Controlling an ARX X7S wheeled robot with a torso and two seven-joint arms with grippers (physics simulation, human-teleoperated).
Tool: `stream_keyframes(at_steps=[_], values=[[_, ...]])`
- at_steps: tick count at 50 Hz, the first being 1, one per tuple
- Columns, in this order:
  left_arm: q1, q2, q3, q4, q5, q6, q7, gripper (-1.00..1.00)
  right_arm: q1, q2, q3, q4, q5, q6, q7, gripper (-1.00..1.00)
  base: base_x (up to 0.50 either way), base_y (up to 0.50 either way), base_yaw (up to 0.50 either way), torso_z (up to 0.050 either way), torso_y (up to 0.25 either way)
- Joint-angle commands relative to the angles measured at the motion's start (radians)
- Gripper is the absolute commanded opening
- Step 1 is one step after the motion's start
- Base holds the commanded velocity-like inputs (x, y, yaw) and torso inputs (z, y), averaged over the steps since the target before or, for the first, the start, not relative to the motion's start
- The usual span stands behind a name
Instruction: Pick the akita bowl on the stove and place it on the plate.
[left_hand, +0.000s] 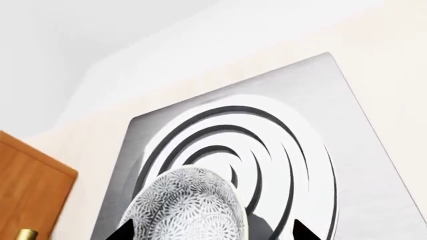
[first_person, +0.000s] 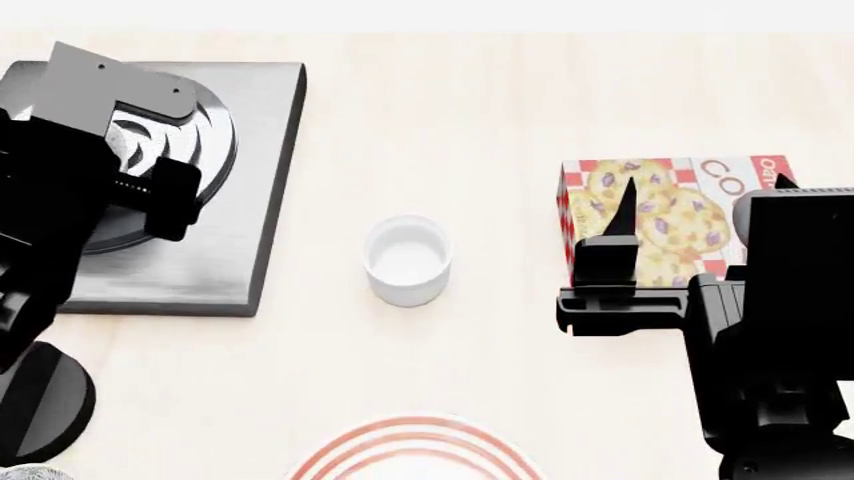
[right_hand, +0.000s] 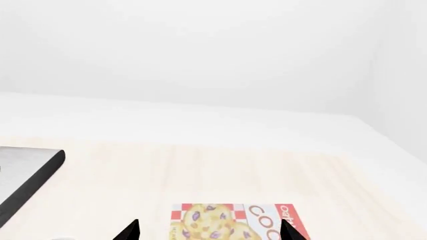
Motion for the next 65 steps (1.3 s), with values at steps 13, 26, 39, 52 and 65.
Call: stream_keyframes(at_steps=[13, 26, 39, 52, 65], values=[[0.027, -0.012, 0.006, -0.024, 0.000, 0.002, -0.007, 1.00, 0.000, 0.004, -0.001, -0.001, 0.009, 0.000, 0.008, 1.00, 0.00, 0.00, 0.00, 0.000, 0.000], [0.028, -0.015, 0.016, -0.035, 0.004, 0.002, -0.007, 1.00, 0.002, 0.006, -0.003, -0.002, 0.014, 0.001, 0.012, 1.00, 0.00, 0.00, 0.00, 0.000, 0.000], [0.033, -0.024, 0.035, -0.040, 0.014, 0.002, -0.005, 1.00, 0.001, 0.009, -0.005, 0.003, 0.016, -0.005, 0.014, 1.00, 0.00, 0.00, 0.00, 0.000, 0.000], [0.039, -0.029, 0.041, -0.035, 0.013, -0.004, -0.004, 1.00, 0.003, 0.011, -0.004, -0.002, 0.024, 0.001, 0.020, 1.00, 0.00, 0.00, 0.00, 0.000, 0.000], [0.040, -0.033, 0.039, -0.043, 0.010, -0.002, -0.005, 1.00, 0.003, 0.013, -0.005, -0.001, 0.028, -0.001, 0.023, 1.00, 0.00, 0.00, 0.00, 0.000, 0.000]])
